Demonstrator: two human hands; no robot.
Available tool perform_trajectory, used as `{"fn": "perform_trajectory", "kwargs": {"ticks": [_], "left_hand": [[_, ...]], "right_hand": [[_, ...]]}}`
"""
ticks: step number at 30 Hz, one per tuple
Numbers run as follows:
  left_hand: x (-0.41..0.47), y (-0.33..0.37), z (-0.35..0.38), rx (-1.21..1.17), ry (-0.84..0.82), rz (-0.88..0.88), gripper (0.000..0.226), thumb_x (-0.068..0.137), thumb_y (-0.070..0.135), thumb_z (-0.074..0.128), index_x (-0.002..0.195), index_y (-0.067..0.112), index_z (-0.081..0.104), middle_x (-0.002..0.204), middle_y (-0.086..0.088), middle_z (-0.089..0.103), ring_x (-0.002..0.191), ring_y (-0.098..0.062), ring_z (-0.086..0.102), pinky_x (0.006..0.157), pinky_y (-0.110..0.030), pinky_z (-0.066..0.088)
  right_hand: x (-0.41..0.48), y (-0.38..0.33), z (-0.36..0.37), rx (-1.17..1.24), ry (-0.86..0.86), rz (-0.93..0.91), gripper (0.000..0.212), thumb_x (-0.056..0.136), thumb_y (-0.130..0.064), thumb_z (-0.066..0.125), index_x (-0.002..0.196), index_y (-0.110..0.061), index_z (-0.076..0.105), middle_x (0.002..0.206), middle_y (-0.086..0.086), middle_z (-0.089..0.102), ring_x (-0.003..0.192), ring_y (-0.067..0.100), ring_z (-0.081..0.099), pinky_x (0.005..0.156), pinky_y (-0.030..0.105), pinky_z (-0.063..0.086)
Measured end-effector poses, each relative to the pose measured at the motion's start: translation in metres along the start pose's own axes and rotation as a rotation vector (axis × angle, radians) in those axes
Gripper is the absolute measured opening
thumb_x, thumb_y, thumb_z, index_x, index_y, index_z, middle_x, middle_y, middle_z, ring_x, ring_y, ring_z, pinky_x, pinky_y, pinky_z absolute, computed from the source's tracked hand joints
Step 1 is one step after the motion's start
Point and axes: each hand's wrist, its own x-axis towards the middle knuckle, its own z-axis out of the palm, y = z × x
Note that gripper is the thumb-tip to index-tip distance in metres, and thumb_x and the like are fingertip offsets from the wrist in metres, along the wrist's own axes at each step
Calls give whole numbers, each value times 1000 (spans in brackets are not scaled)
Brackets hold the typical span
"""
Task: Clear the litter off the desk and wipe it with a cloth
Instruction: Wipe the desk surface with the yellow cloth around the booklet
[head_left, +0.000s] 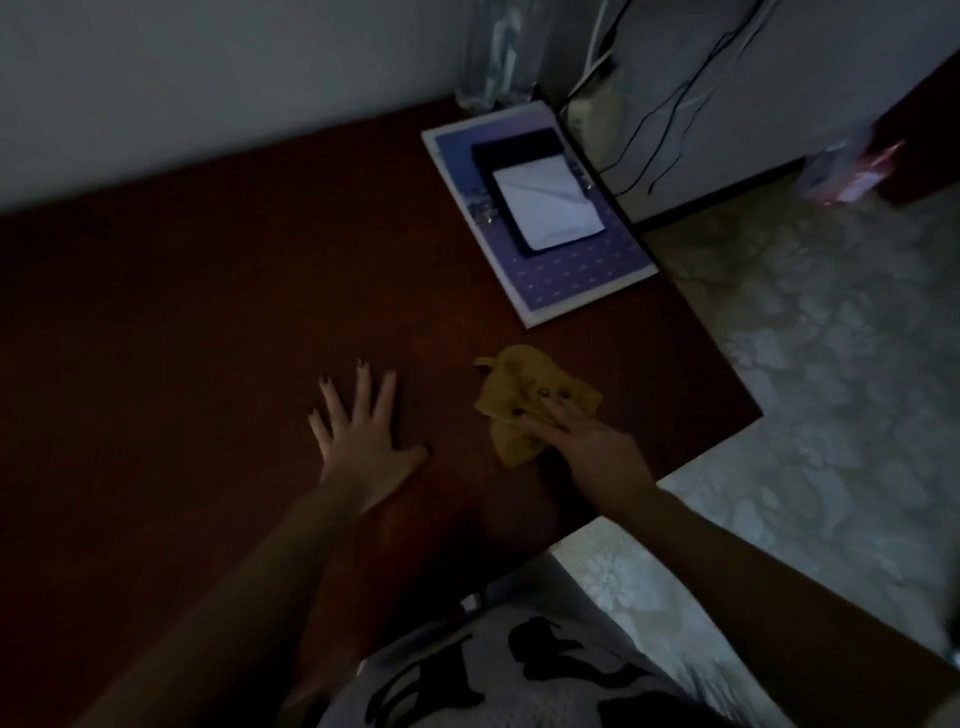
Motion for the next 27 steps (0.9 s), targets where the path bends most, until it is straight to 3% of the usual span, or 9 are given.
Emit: {"fn": "perform_trajectory", "kwargs": {"ticks": [5, 9, 12, 16, 17, 19, 21, 25, 27], "left_hand": [[-22, 22, 28, 184, -207, 88, 115, 68, 78, 52, 128, 41, -40, 137, 6, -52, 123, -30, -50, 105, -63, -17], [-21, 18, 24, 238, -266, 82, 120, 63, 80, 55, 123, 47, -43, 131, 11, -57, 120, -26, -54, 105, -61, -18], [-17, 18, 26, 226, -293, 50, 107, 69, 83, 44, 122, 51, -42, 126, 17, -59, 117, -21, -56, 107, -60, -16], [-14, 17, 32, 243, -272, 10, 89, 79, 78, 33, 117, 54, -44, 119, 21, -62, 108, -17, -59, 108, -59, -14], [-14, 17, 32, 243, -267, 7, 88, 80, 77, 33, 116, 55, -44, 120, 21, -62, 109, -18, -59, 108, -59, -14], [-14, 16, 32, 243, -262, 6, 89, 80, 76, 35, 116, 55, -44, 123, 20, -61, 112, -18, -58, 108, -59, -13], [-16, 17, 30, 236, -270, 6, 90, 81, 74, 36, 117, 55, -43, 123, 20, -60, 113, -18, -57, 108, -59, -13], [-21, 19, 28, 221, -250, 18, 87, 84, 72, 36, 126, 50, -38, 128, 20, -56, 120, -16, -52, 109, -57, -13], [-21, 19, 26, 199, -260, 23, 85, 85, 70, 35, 127, 51, -36, 129, 21, -54, 122, -15, -51, 109, -56, -13]], "right_hand": [[-19, 81, -15, 73, -32, 355, 66, 96, -1, 35, 146, -39, 17, 156, 6, 21, 130, 30, 41, 103, 42, 40], [-8, 71, -4, 23, 51, 504, 54, 100, -9, 33, 148, -28, 20, 145, 12, 39, 126, 28, 44, 101, 38, 39], [-11, 29, 7, 55, 60, 406, 46, 101, -15, 33, 146, -24, 29, 137, 15, 48, 118, 31, 50, 96, 38, 42], [-32, -22, 23, -23, -67, 167, 58, 97, -15, 39, 148, -36, 19, 154, 15, 22, 134, 37, 34, 87, 43, 46], [-39, -28, 23, -58, -59, 108, 59, 94, -18, 46, 146, -36, 25, 153, 15, 25, 134, 37, 36, 83, 42, 49], [-46, -32, 19, -113, 24, 40, 56, 79, -28, 66, 133, -32, 51, 138, 14, 51, 119, 35, 54, 76, 39, 53], [-45, -24, 20, -122, 142, -33, 47, 71, -29, 70, 118, -28, 65, 122, 12, 63, 110, 32, 60, 86, 44, 50], [-38, -18, 26, -76, 94, -136, 48, 88, -29, 39, 135, -36, 48, 145, 5, 44, 134, 32, 38, 107, 55, 28], [-37, -9, 26, -101, 69, -133, 48, 88, -27, 40, 135, -40, 46, 144, 1, 44, 133, 29, 40, 106, 50, 34]]}}
